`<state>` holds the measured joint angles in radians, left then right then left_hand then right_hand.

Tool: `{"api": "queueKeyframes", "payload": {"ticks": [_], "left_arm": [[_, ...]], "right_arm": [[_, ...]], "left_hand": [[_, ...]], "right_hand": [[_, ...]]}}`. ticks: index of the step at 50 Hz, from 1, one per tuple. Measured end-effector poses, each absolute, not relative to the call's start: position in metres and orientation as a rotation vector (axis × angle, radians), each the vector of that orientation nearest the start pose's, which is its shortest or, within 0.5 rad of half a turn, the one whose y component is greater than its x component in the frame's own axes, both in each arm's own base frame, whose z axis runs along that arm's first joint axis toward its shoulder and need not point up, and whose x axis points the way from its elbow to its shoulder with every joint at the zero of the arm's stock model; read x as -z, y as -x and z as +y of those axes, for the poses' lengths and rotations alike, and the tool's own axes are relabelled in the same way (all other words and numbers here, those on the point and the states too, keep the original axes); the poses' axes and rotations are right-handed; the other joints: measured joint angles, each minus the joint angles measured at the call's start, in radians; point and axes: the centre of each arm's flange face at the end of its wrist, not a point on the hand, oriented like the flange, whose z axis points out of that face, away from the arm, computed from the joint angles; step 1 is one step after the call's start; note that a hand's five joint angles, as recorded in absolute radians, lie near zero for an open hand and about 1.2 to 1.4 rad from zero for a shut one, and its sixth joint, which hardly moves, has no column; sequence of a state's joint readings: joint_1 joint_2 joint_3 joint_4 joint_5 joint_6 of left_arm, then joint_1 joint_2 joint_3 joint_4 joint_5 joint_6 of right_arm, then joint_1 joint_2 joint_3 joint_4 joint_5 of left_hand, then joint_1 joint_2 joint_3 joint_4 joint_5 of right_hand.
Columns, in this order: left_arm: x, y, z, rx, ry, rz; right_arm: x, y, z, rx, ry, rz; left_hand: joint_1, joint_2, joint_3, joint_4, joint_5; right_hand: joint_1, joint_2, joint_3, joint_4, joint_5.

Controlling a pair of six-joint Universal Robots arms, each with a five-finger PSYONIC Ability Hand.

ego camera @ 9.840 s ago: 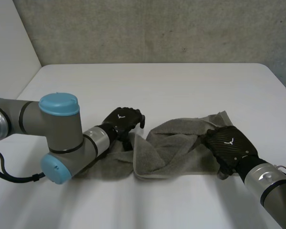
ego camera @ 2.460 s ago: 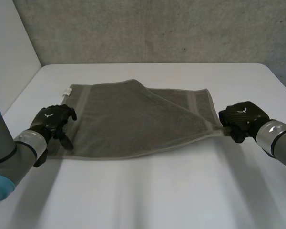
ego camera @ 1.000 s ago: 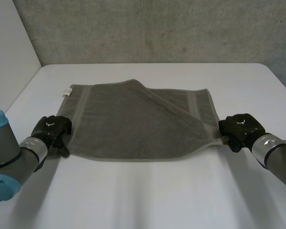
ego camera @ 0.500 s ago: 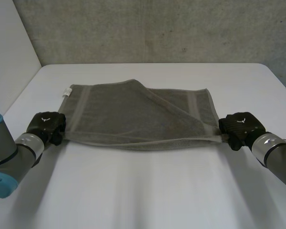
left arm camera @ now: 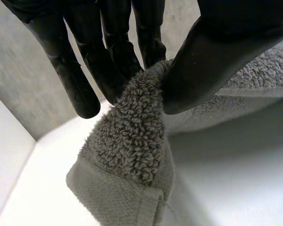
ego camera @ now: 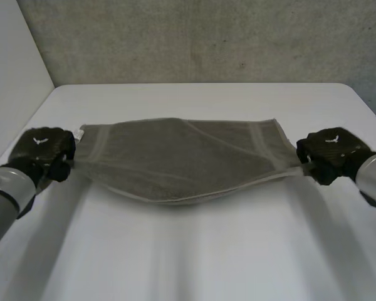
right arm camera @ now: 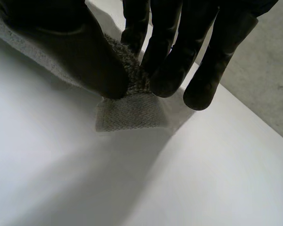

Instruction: Fold the towel.

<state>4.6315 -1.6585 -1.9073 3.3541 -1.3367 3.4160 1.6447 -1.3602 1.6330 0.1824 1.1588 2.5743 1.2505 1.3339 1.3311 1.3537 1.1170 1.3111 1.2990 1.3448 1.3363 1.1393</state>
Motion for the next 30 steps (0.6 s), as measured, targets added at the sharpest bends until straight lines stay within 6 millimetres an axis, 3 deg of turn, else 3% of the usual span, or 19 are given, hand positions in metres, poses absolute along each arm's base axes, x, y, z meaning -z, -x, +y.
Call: {"api": "queueKeyframes", "payload": {"ticks": [8, 12, 16, 21, 30], "left_arm": [[-0.247, 0.171, -0.246, 2.129, -0.679, 2.321], [-0.258, 0.169, -0.242, 2.157, -0.684, 2.313], [-0.261, 0.168, -0.243, 2.165, -0.697, 2.322], [-0.250, 0.168, -0.252, 2.129, -0.709, 2.375], [-0.204, 0.173, -0.295, 1.965, -0.714, 2.558]], "right_arm": [[-0.284, -0.172, -0.273, 1.759, 1.153, 2.212], [-0.308, -0.168, -0.270, 1.835, 1.158, 2.162], [-0.318, -0.167, -0.270, 1.865, 1.167, 2.142], [-0.309, -0.168, -0.276, 1.824, 1.180, 2.160], [-0.258, -0.173, -0.312, 1.635, 1.210, 2.265]], "left_hand": [[0.000, 0.001, 0.001, 0.000, 0.002], [0.000, 0.001, 0.002, 0.004, 0.004], [0.000, 0.001, 0.004, 0.004, 0.005], [0.000, 0.001, 0.004, 0.004, 0.006], [0.000, 0.003, 0.005, 0.004, 0.006]], "right_hand": [[-0.001, 0.000, 0.000, 0.000, 0.000], [-0.001, 0.000, 0.000, 0.000, 0.000], [-0.001, 0.000, 0.000, 0.000, 0.000], [-0.001, 0.000, 0.000, 0.000, 0.000], [-0.001, 0.000, 0.000, 0.000, 0.000]]}}
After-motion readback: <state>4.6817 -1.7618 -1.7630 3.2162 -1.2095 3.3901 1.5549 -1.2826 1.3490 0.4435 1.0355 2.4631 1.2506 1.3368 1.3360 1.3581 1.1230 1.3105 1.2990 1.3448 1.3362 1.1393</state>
